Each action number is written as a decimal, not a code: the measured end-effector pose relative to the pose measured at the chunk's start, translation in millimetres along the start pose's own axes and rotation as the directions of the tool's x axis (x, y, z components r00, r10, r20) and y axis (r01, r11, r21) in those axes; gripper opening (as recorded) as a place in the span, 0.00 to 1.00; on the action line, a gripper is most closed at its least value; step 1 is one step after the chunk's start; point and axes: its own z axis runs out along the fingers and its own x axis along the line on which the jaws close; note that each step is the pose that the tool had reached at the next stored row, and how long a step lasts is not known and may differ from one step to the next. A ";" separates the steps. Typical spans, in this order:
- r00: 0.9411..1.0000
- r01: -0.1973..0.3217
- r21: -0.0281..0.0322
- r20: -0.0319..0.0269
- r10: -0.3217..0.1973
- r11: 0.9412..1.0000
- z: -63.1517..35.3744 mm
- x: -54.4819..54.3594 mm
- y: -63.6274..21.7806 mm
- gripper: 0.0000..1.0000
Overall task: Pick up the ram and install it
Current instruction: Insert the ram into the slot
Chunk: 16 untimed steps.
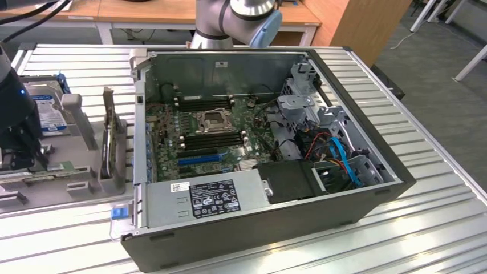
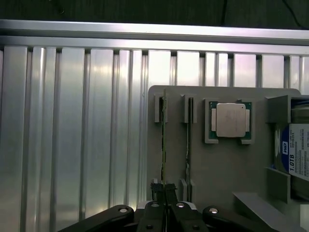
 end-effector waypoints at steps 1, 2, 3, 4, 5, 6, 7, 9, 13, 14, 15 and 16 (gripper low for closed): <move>1.000 0.000 0.000 0.000 0.000 1.000 -1.8 0.0 0.0 0.12; 1.000 0.000 0.000 0.000 0.000 1.000 -3.7 0.0 0.1 0.12; 1.000 0.000 0.000 0.000 0.000 1.000 -5.5 0.0 0.1 0.12; 1.000 0.000 0.000 0.000 0.000 1.000 -7.3 0.0 0.2 0.12; 1.000 0.000 0.000 0.000 0.000 1.000 -9.2 0.0 0.3 0.12; 1.000 0.000 0.000 0.000 0.000 1.000 -11.1 -0.1 0.3 0.12; 1.000 0.000 0.000 0.000 0.000 1.000 -13.1 -0.1 0.4 0.12; 1.000 0.000 0.000 0.000 0.000 1.000 -17.1 -0.1 0.5 0.12; 1.000 0.000 0.000 0.000 0.000 1.000 -25.0 -0.1 0.8 0.12; 1.000 0.000 0.000 0.000 0.000 1.000 -27.0 -0.1 0.8 0.12; 1.000 0.000 0.000 0.000 0.000 1.000 -29.4 -0.1 0.9 0.12; 1.000 0.000 0.000 0.000 0.000 1.000 -31.4 -0.1 1.0 0.12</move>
